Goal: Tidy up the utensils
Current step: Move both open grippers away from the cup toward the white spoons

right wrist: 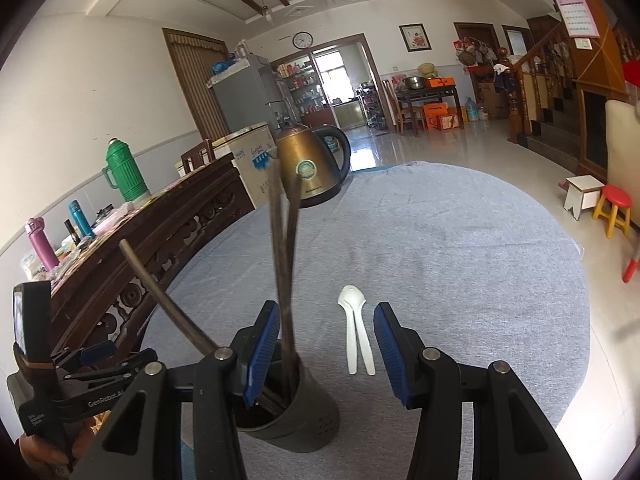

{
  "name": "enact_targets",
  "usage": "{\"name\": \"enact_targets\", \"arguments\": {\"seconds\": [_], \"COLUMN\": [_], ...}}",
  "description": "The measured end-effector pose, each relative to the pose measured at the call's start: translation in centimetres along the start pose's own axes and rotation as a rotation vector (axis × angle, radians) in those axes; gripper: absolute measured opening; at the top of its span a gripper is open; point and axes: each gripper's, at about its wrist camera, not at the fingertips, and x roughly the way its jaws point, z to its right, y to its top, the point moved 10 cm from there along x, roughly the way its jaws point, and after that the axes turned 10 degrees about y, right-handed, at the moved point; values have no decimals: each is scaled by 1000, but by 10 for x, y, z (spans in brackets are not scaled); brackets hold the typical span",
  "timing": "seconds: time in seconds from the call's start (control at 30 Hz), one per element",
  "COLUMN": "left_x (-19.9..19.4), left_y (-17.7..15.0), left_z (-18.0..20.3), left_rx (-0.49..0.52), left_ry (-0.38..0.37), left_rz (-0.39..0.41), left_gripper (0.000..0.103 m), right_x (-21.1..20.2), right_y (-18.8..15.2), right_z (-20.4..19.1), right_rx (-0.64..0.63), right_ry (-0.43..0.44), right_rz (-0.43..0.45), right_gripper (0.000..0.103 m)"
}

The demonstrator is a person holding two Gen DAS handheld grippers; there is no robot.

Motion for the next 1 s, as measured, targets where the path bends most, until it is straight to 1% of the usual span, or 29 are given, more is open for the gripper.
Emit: {"name": "enact_targets", "arguments": {"seconds": [0.33,0.43,0.53,0.6,0.77,0.87,0.97,1.0], "left_x": [17,25,33,39,65,76,85,89], "left_y": [-4,-4,-3,-2,7,11,12,12], "left_z": [-3,-7,-13,-18,-33,-36,-34,-32], "left_rx": [7,5,1,-4,-37,-43,-47,-44], "left_ry": [15,21,30,36,37,46,30,24], "left_rz": [-33,-44,-53,-60,-95,-109,-127,-135], "left_gripper": [80,80,80,80,80,80,80,80], "right_x": [10,14,23,34,77,107,140,150], "right_y": [4,8,13,15,13,9,-1,-4], "right_z": [28,43,59,71,90,87,82,80], "right_rx": [48,71,108,136,173,177,181,190], "right_ry": [-42,-53,-45,-29,45,116,170,185], "right_rz": [-12,-19,-46,-81,-223,-313,-402,-419], "right_gripper": [52,52,52,52,52,52,52,52]}}
